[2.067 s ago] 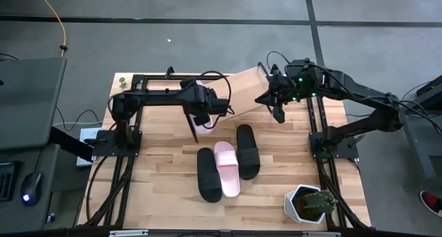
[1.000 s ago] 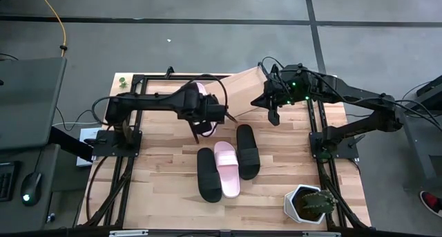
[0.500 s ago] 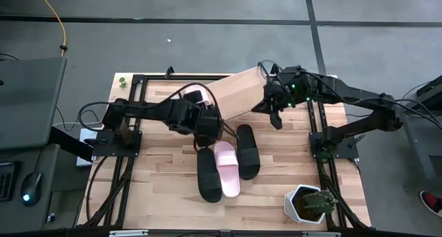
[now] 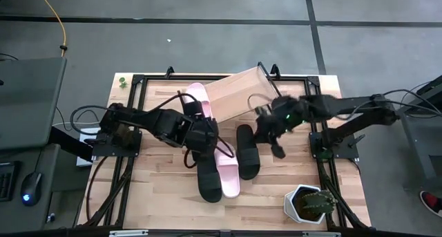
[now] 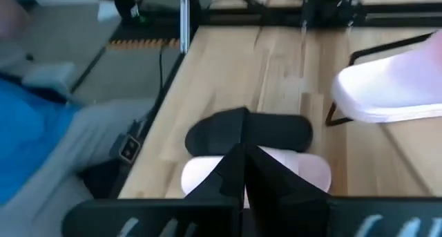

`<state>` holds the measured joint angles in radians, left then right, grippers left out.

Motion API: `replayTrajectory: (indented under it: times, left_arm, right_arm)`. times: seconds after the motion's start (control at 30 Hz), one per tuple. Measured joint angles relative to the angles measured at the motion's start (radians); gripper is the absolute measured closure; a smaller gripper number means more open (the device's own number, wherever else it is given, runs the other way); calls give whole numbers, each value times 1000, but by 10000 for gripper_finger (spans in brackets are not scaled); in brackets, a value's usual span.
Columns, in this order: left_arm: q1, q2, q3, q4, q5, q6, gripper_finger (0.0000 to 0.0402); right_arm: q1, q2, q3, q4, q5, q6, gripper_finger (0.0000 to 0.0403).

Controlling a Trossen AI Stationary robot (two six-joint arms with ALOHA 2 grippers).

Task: Pick and place slides into the shelf
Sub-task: Put the pink slide on the shelf

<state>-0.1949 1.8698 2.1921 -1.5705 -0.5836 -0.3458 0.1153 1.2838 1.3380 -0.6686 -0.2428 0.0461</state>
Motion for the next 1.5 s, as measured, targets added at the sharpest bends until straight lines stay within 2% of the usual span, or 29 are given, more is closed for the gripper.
replayTrajectory:
  times: [0.3,0.57,0.87,1.07,1.27,1.5]
  left_arm:
    - [-15,0,64,-1,-4,0,250]
    - [-15,0,113,-1,-22,0,250]
    - [-15,0,165,2,-22,1,250]
    - [-15,1,165,1,-19,18,250]
    - [-15,1,164,0,-2,26,250]
    - [-15,-2,164,0,-3,31,250]
  right_arm:
    - [157,152,0,2,197,-3,402]
    - [254,226,0,18,364,-28,402]
    - [273,273,0,113,373,25,402]
    - [279,339,0,103,374,23,402]
    - [305,425,0,104,398,-76,402]
    - [336,463,0,103,501,-88,392]
